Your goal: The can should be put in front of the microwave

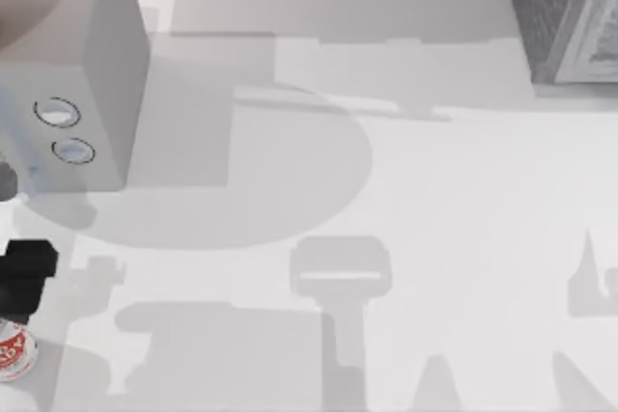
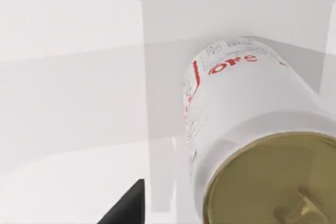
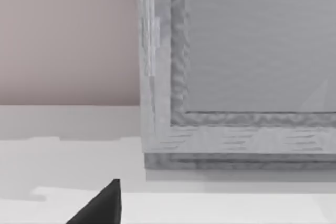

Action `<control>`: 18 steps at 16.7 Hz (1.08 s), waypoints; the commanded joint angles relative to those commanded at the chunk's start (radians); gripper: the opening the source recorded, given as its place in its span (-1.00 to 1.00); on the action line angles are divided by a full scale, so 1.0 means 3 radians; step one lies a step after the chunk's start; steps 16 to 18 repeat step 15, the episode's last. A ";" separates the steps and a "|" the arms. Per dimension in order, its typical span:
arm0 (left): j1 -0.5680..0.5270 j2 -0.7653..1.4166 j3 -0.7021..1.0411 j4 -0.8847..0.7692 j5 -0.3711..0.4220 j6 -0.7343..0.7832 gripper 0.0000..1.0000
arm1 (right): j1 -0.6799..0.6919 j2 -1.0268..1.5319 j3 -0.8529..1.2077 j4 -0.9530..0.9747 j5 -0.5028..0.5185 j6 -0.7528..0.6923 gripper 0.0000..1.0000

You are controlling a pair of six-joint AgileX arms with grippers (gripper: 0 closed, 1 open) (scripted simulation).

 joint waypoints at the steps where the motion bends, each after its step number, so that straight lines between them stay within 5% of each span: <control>1: 0.0000 0.0000 0.0000 0.0000 0.0000 0.0000 1.00 | 0.0000 0.0000 0.0000 0.0000 0.0000 0.0000 1.00; 18: -0.0009 -0.0088 0.0466 -0.0553 0.0000 -0.0009 1.00 | 0.0000 0.0000 0.0000 0.0000 0.0000 0.0000 1.00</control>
